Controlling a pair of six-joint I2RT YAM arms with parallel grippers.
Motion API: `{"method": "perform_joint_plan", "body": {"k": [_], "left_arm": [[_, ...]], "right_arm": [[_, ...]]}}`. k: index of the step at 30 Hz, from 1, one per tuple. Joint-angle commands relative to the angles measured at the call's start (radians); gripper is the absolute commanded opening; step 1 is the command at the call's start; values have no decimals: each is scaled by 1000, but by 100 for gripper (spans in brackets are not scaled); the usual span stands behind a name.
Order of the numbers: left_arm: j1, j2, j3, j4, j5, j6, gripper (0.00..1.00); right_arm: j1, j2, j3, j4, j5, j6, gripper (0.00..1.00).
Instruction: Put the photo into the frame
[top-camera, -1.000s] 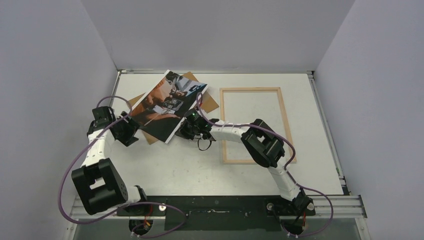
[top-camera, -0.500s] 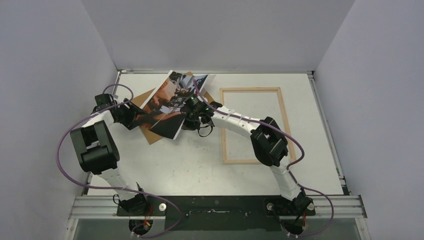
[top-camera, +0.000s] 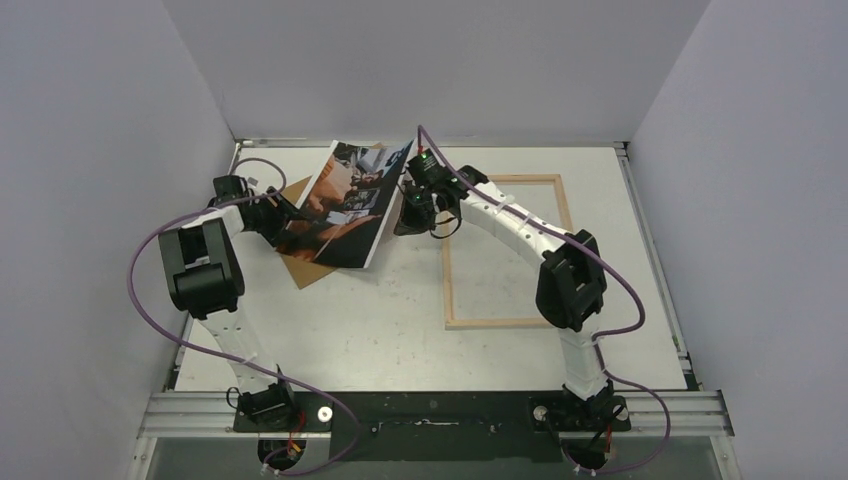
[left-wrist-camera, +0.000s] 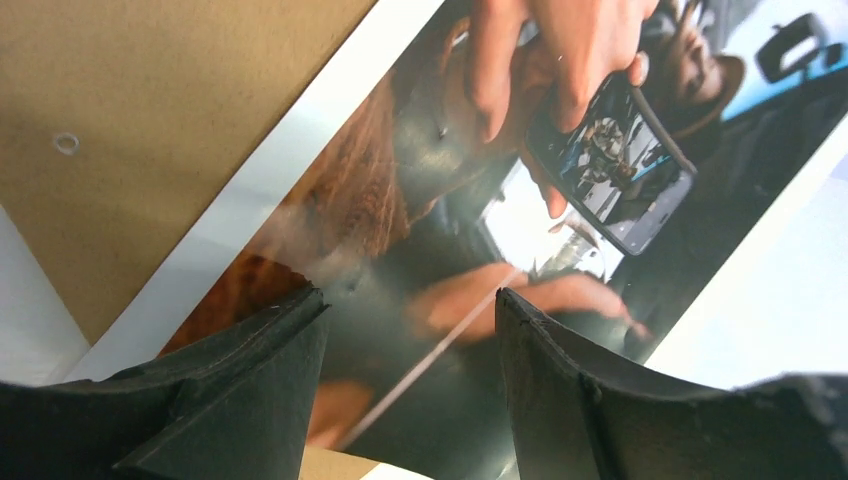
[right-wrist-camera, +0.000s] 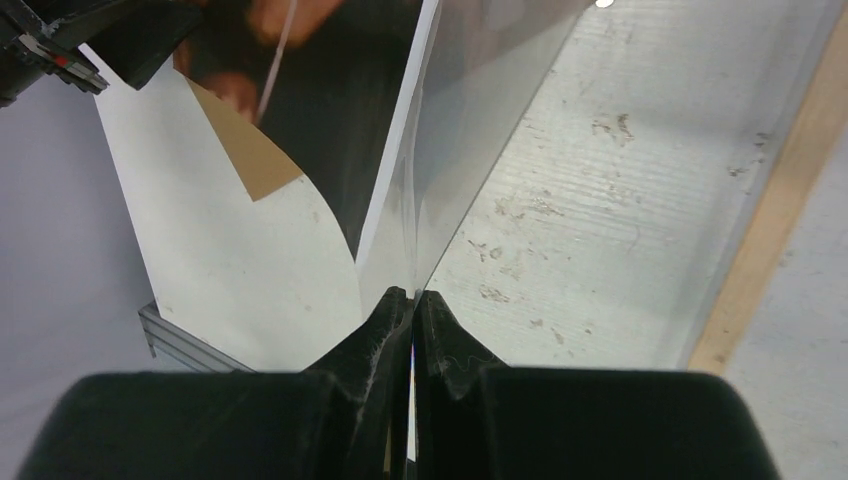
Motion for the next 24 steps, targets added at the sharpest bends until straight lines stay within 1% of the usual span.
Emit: {"method": "perform_joint_plan", "body": {"k": [1, 5, 9, 12, 17, 20, 24], "left_arm": [[-13, 36, 50, -2, -60, 55, 61], [-16, 50, 65, -45, -121, 81, 61], [-16, 46, 97, -98, -197, 115, 61], [-20, 59, 138, -146, -255, 161, 61], [-23, 79, 201, -206, -338, 204, 61], [-35, 75, 235, -210, -345, 188, 61], [-78, 69, 301, -243, -350, 192, 61]], "right_arm": [[-45, -106, -19, -34, -43, -82, 0], [-106, -152, -34, -72, -69, -136, 0], [-184, -211, -53, -80, -157, -200, 0], [-224, -248, -38, -118, -207, -253, 0], [-287, -317, -27, -180, -214, -310, 0], [-333, -377, -51, -154, -229, -292, 0], [-383, -500, -117, 16, -242, -200, 0]]}}
